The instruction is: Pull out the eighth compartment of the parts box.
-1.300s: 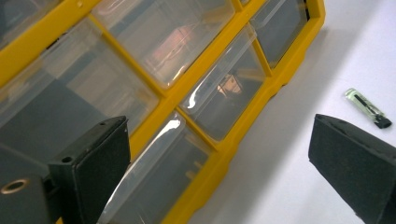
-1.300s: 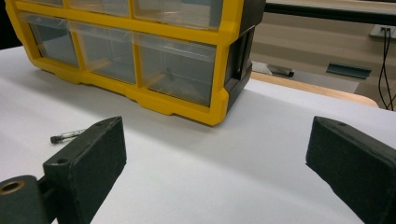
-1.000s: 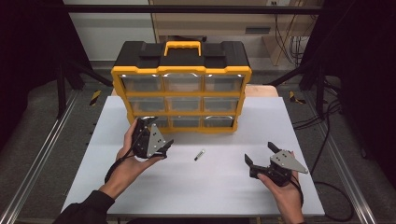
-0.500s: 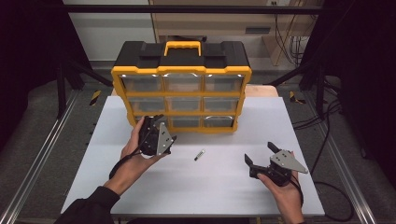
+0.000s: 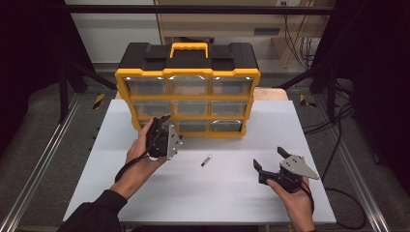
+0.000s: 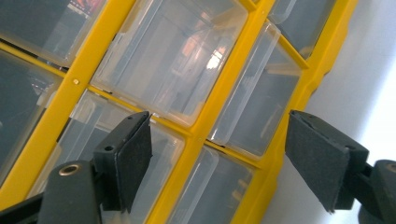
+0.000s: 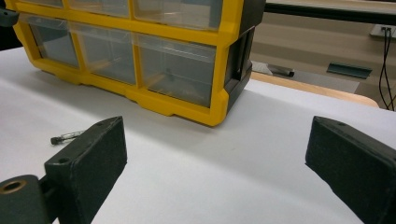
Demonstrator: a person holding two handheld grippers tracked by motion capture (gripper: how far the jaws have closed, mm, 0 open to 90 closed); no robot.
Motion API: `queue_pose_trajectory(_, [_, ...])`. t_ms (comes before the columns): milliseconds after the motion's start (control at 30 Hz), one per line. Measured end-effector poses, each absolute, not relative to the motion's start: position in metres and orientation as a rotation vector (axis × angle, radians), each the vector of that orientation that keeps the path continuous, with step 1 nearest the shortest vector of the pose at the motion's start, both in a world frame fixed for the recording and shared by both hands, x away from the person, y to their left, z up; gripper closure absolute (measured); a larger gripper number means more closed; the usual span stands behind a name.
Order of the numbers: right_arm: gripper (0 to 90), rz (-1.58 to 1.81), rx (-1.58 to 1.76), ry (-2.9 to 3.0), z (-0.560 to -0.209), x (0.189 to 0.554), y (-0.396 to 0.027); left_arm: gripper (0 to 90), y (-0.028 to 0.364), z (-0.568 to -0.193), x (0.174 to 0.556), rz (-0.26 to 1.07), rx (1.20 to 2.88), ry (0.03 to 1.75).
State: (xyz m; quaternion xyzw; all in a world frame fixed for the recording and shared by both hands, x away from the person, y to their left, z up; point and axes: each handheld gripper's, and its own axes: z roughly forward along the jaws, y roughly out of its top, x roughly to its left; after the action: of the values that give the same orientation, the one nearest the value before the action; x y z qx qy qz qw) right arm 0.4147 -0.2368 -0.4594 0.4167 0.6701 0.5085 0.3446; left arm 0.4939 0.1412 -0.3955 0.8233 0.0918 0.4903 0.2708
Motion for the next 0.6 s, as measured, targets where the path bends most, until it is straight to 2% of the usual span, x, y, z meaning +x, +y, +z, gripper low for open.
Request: queue_pose_trajectory(600, [5.8,1.319,1.08,1.739,-0.459,0.4145,-0.2367,30.6,0.1351,-0.3951,0.4953,1.404,2.225,0.203])
